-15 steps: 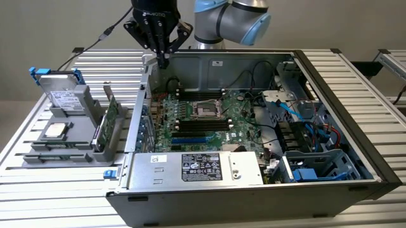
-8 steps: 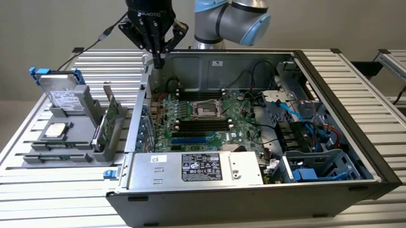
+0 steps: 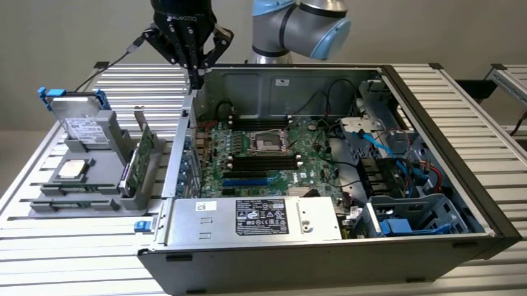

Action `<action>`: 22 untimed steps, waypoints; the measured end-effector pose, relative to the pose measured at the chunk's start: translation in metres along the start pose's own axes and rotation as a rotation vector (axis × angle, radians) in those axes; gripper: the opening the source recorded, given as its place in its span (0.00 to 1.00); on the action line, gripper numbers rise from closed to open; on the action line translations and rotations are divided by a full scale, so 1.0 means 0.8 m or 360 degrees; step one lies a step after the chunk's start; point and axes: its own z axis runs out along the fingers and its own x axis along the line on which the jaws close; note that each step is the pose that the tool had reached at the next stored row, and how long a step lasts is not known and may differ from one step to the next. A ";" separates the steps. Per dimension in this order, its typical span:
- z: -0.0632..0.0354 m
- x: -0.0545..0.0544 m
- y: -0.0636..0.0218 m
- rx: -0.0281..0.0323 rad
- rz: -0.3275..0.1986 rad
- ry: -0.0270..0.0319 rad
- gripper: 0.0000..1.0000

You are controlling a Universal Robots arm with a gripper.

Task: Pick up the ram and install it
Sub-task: 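Reach for the ram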

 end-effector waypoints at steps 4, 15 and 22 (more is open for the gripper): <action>0.000 0.016 -0.003 -0.00002 -0.0008 0.00003 0.10; -0.001 0.071 -0.011 0.00001 -0.0018 0.00016 0.10; -0.002 0.107 -0.017 0.00000 -0.0023 0.00022 0.10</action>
